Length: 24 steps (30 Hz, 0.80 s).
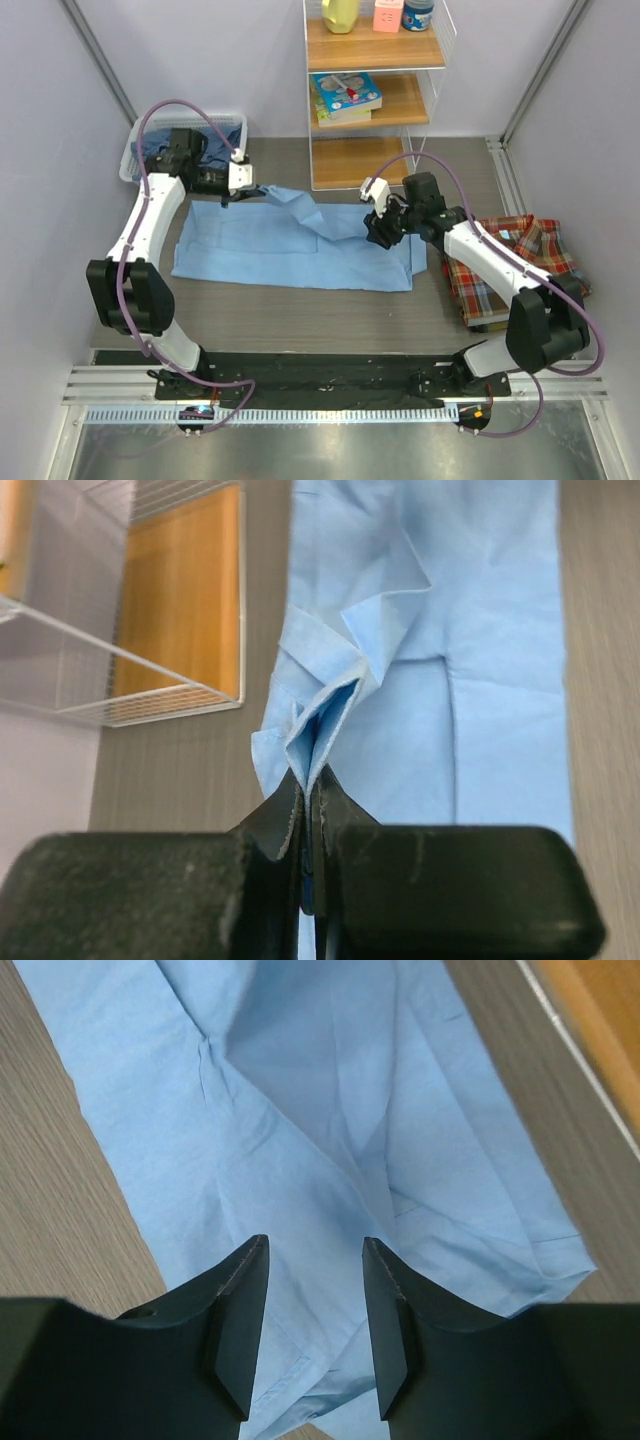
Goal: Fold and stack the long sleeve shirts
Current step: Fold the shirt
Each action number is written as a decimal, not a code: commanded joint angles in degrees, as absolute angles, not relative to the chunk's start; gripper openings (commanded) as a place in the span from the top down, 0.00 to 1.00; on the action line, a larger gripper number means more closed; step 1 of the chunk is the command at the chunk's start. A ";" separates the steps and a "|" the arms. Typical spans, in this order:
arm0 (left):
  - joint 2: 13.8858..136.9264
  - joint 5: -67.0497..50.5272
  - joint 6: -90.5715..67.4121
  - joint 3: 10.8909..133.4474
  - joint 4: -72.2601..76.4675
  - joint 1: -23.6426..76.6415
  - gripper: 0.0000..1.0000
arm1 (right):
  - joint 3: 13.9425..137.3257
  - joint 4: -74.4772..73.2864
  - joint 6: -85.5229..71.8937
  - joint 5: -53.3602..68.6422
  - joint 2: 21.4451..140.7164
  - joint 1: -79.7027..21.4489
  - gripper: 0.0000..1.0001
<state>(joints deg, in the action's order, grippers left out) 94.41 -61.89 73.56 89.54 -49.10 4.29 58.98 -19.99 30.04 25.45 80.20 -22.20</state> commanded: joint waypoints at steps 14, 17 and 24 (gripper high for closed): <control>103.80 -48.62 140.00 91.06 -93.08 -5.01 1.00 | 61.35 -26.10 35.59 25.84 88.33 -21.62 0.52; 104.24 -44.23 145.09 88.87 -91.33 -6.59 0.87 | 62.31 -27.68 35.51 26.01 88.86 -21.62 0.52; 104.06 -44.46 140.48 87.36 -85.87 -13.53 0.41 | 65.21 -31.55 33.40 25.14 89.65 -21.62 0.53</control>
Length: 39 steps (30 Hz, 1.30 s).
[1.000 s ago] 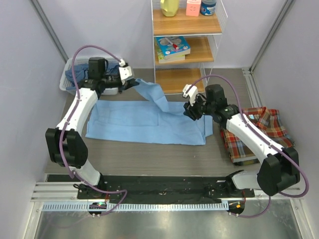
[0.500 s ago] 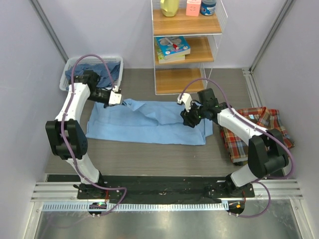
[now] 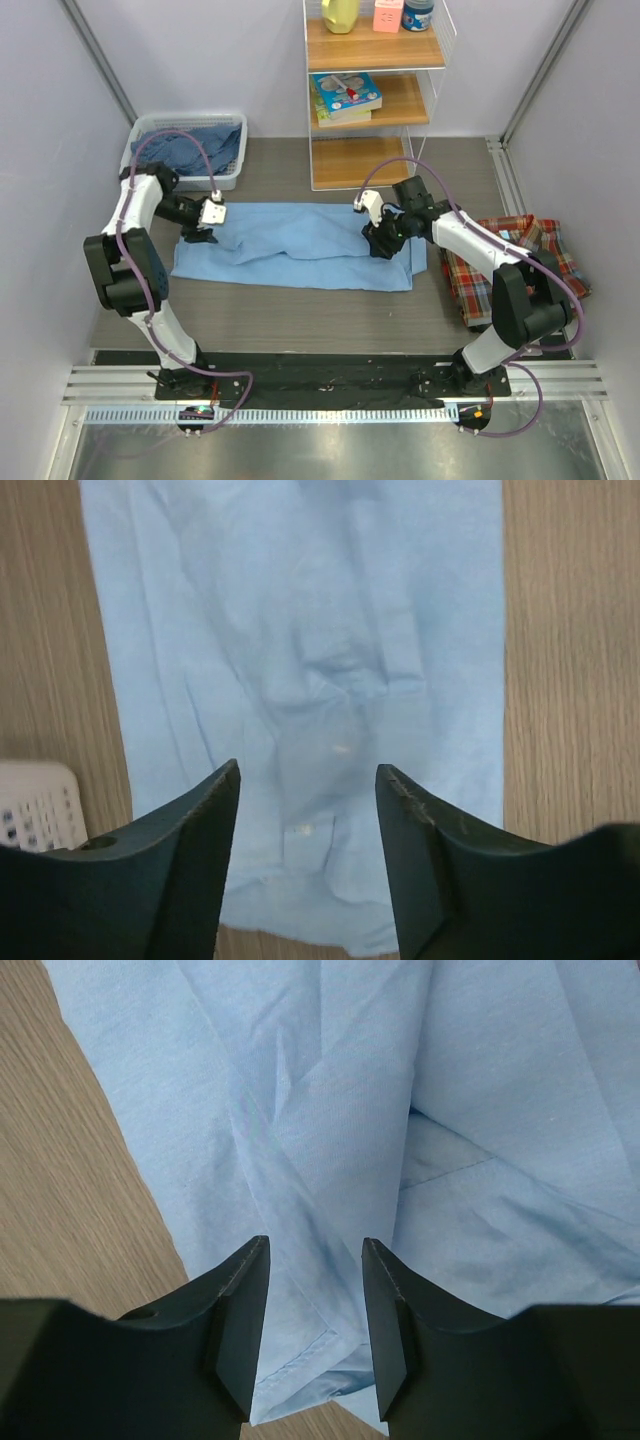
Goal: Fold and stack the long sleeve shirts
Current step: Fold the shirt
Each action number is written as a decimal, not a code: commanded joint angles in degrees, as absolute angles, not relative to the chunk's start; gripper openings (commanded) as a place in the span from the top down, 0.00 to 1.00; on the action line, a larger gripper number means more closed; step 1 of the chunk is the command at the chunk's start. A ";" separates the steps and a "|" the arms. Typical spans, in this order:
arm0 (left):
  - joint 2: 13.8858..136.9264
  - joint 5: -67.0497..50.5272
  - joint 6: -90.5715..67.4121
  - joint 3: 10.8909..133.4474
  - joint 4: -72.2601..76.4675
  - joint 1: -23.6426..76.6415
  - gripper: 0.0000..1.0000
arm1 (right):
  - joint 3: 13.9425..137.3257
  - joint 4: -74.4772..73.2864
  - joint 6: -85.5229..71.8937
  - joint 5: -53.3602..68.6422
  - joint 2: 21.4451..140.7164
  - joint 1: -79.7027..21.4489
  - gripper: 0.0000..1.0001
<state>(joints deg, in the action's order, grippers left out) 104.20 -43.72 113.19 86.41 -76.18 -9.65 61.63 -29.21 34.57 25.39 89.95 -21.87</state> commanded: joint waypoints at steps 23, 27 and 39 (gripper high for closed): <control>104.32 -35.33 29.91 77.71 -51.86 -12.47 0.48 | 68.12 -33.31 21.54 20.83 99.40 -23.03 0.64; 105.72 -34.89 17.53 74.54 -48.08 -15.89 0.46 | 68.29 -33.40 21.45 18.90 101.77 -23.20 0.65; 110.83 -35.24 10.11 72.78 -43.68 -18.10 0.47 | 67.94 -33.58 22.85 16.08 104.85 -23.20 0.67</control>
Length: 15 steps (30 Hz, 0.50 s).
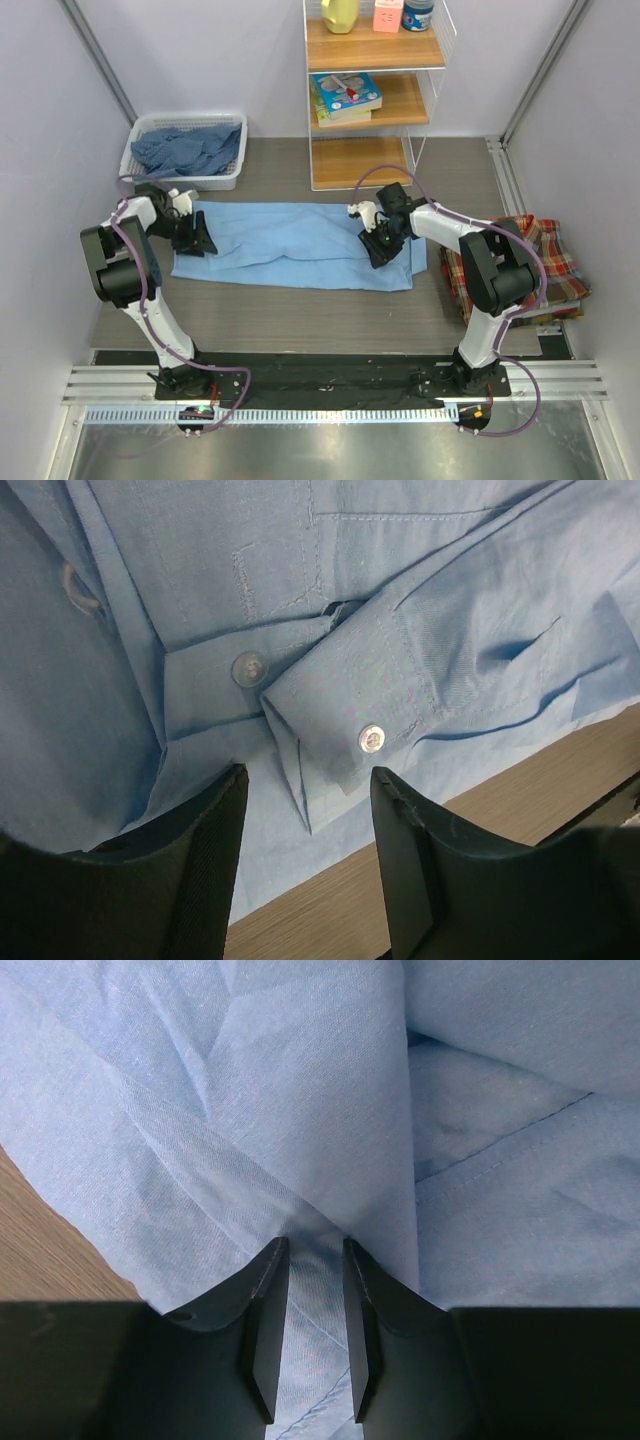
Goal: Fold and stack the long sleeve shirts
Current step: Fold the shirt
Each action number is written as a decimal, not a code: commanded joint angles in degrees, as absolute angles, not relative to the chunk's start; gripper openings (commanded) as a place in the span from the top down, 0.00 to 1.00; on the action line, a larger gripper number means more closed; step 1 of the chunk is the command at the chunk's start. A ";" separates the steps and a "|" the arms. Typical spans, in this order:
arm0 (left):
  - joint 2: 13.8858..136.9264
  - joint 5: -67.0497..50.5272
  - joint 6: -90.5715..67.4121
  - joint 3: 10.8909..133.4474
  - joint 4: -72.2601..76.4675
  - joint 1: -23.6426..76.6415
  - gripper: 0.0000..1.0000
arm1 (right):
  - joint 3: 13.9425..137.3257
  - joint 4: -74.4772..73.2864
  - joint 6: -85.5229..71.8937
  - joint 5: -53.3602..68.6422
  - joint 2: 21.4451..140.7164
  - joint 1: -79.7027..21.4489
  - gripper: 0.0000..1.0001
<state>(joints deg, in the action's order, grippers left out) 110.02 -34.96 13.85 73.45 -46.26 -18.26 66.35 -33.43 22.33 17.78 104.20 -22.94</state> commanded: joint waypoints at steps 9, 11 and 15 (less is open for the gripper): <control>111.80 -40.24 7.65 73.56 -41.92 -18.02 0.66 | 68.29 -33.66 23.90 14.94 105.56 -23.12 0.67; 111.71 -42.00 7.30 74.09 -42.62 -18.11 0.69 | 68.29 -33.58 23.91 14.42 105.82 -23.12 0.67; 111.62 -43.24 6.77 74.44 -42.54 -18.10 0.77 | 68.55 -33.57 23.99 14.24 106.17 -23.12 0.67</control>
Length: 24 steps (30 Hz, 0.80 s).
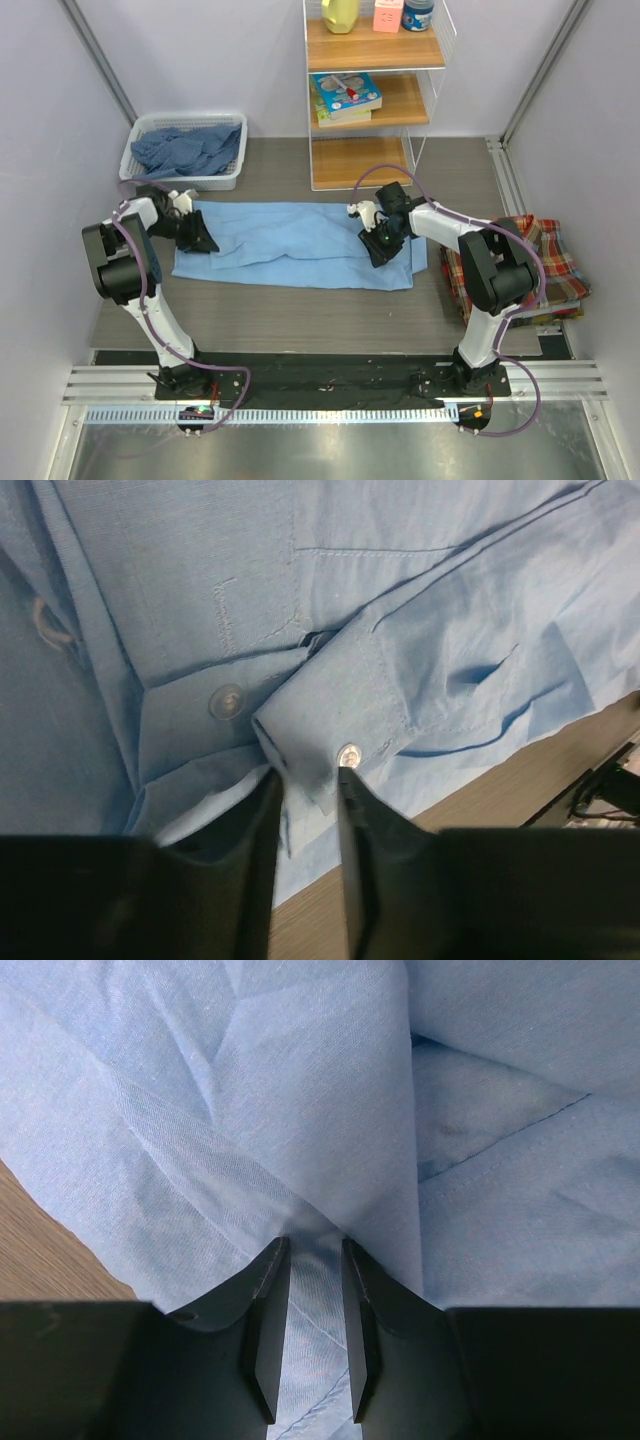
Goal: Fold and stack the long sleeve shirts
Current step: Fold the shirt
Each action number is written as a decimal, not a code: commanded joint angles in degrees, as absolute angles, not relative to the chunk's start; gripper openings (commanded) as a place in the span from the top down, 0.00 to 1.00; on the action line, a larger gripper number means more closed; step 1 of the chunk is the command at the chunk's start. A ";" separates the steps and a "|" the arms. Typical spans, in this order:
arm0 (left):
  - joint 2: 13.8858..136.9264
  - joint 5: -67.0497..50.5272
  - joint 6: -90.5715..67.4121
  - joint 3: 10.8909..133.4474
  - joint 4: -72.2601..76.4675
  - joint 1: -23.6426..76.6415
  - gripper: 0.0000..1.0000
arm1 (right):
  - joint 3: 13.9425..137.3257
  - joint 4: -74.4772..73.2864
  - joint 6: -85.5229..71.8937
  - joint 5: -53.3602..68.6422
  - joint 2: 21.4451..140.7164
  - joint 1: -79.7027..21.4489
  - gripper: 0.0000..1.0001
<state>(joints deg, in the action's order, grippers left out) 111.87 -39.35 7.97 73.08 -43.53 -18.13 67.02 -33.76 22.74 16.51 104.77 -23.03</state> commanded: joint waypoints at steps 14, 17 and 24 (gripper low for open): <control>113.72 -28.23 10.10 81.91 -44.65 -18.11 0.98 | 68.47 -34.36 25.14 12.66 106.44 -23.20 0.67; 114.08 -26.63 11.42 81.39 -44.74 -18.11 0.80 | 68.73 -34.54 25.31 12.66 106.52 -23.20 0.67; 106.37 -28.82 13.45 77.35 -40.62 -18.45 0.56 | 71.19 -39.80 27.15 22.39 101.96 -23.20 0.61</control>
